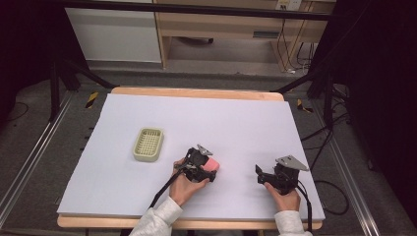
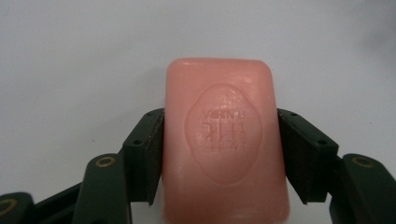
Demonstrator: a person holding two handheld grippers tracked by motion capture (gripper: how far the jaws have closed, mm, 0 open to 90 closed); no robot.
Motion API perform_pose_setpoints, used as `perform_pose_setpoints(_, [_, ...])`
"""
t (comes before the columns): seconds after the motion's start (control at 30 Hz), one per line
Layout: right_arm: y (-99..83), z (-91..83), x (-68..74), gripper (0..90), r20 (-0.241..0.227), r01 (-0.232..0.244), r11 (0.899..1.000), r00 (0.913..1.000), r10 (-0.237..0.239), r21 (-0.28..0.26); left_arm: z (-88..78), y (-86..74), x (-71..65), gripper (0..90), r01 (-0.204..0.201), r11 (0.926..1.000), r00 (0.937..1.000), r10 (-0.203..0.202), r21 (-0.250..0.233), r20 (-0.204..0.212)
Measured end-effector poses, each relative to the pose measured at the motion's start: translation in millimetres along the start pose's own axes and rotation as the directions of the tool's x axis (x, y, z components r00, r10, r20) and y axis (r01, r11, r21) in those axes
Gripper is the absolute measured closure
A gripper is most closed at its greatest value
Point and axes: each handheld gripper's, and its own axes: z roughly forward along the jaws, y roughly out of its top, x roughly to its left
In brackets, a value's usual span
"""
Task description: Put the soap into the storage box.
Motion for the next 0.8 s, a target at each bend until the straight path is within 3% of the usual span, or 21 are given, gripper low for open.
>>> perform_pose_setpoints(0.53, [0.1, -0.5, 0.0, 5.0, 0.002, 0.0, 1.0, 1.0, 0.0, -0.004, -24.0, -2.4, 7.6, 37.0, -0.028, 0.9993, 0.9996, 0.029, -0.026, 0.005])
perform_pose_setpoints(0.8, [0.2, -0.8, 0.1, 5.0, -0.001, -0.003, 1.0, 1.0, 0.003, -0.004, -34.7, -4.2, 12.1, 36.9, -0.016, 0.9988, 0.9998, 0.017, -0.046, 0.01])
